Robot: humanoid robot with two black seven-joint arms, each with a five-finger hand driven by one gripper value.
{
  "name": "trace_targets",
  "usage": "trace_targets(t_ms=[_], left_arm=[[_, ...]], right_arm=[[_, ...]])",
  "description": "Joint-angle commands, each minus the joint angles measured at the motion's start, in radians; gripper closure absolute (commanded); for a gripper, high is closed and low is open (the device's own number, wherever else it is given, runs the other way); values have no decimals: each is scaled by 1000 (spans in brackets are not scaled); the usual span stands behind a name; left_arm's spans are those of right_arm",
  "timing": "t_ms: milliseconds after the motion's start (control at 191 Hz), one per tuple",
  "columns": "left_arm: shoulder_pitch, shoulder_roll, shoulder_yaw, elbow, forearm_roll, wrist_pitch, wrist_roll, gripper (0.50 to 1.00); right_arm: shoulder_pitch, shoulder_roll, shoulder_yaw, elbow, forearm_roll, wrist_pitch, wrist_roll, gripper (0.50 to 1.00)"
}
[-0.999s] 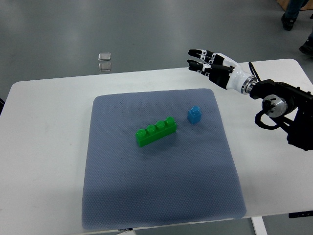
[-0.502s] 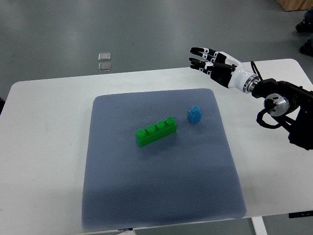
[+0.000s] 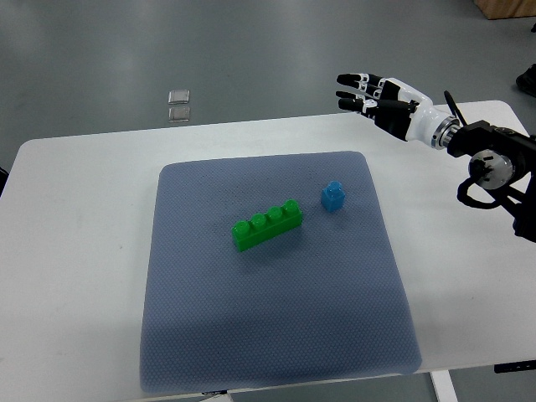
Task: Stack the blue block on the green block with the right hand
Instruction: 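Move the right hand down over the small blue block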
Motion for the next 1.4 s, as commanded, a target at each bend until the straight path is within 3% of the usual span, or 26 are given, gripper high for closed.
trace_targets(t_ms=[0, 214, 439, 654, 931, 1020, 1025, 1098, 1219, 1396], left_arm=[[0, 0, 1, 0, 0, 0, 0, 500], [0, 0, 1, 0, 0, 0, 0, 500], [0, 0, 1, 0, 0, 0, 0, 500], [0, 0, 1, 0, 0, 0, 0, 500], [0, 0, 1, 0, 0, 0, 0, 500], [0, 0, 1, 0, 0, 0, 0, 500], [0, 0, 1, 0, 0, 0, 0, 500], [0, 0, 1, 0, 0, 0, 0, 500], [0, 0, 1, 0, 0, 0, 0, 500], [0, 0, 1, 0, 0, 0, 0, 500]], right_arm=[[5, -25, -1, 2, -7, 63, 0, 574], [36, -28, 1, 5, -134, 76, 5, 576], [61, -63, 4, 75, -510, 68, 60, 576], [90, -135, -12, 250, -881, -38, 57, 576], [76, -118, -41, 353, -1315, -147, 32, 579], [76, -115, -68, 362, -1360, -167, 18, 579], [76, -109, -99, 365, -1387, -203, 5, 579], [64, -103, -143, 362, -1395, -273, -18, 579], [35, -77, -188, 353, -1397, -354, -46, 579], [16, -52, -196, 312, -1397, -372, -48, 579]])
